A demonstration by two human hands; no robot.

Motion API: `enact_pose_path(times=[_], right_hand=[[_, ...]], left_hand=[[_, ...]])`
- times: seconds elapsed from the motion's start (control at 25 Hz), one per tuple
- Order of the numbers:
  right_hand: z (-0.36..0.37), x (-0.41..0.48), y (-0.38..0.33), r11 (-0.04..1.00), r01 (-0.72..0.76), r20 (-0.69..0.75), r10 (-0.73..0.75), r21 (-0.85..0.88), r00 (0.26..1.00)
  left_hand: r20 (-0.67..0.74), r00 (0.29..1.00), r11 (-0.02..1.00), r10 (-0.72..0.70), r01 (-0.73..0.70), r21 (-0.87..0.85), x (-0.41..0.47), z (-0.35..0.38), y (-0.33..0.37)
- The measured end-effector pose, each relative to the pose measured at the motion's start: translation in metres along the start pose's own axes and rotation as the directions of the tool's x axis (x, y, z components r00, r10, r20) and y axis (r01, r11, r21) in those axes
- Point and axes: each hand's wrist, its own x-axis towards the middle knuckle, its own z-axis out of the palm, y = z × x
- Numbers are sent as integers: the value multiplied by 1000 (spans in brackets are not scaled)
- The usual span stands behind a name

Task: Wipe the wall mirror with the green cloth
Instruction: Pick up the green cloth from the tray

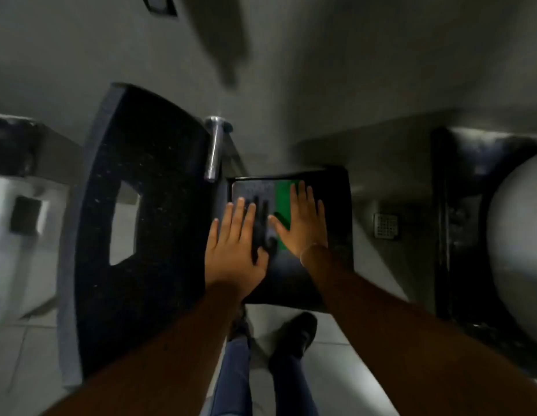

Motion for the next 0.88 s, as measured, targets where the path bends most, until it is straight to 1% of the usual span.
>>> enact_pose_path(times=[0.16,0.28,0.36,0.44,0.52,0.56,0.6,0.64,0.68,0.72,0.76,0.8,0.84,0.88], right_hand=[[53,36,11,1000,-18,62,19,-15,998],[88,35,19,1000,3,66,-2,-9,998],[94,41,25,1000,21,57,-22,18,998],[93,44,30,993,48,56,-55,110,997],[81,36,35,955,93,39,-109,281,993],[71,28,35,925,75,23,-90,373,996],[59,21,32,876,11,3,-15,483,1000],[43,12,25,788,-93,-3,120,609,993],[24,2,17,638,-216,34,285,739,958],[-1,-11,7,461,-285,79,416,840,906],[-28,-27,-3,289,-289,116,495,912,861],[-59,-44,-12,163,-241,123,526,957,842],[-82,-62,-17,85,-180,107,537,980,837],[-114,-77,-21,60,-101,52,550,993,834]], left_hand=[[23,999,999,-34,33,24,28,41,-13],[53,998,999,-36,37,-6,19,66,-22],[51,998,1000,-27,27,-6,14,71,-29],[51,999,1000,-20,20,1,10,71,-35],[48,999,1000,-11,11,3,4,63,-36],[48,999,1000,-10,11,-1,2,57,-35],[39,999,1000,-12,12,-3,0,48,-31],[9,1000,1000,-11,11,1,-2,37,-24],[-9,1000,1000,-8,8,8,-5,23,-15],[-23,1000,1000,4,-4,7,-7,4,-4],[-44,999,1000,18,-18,7,-8,-17,8],[-79,996,999,41,-39,26,-9,-42,21],[-111,992,997,67,-61,53,-9,-62,31],[-154,984,994,90,-79,73,-8,-89,43]])
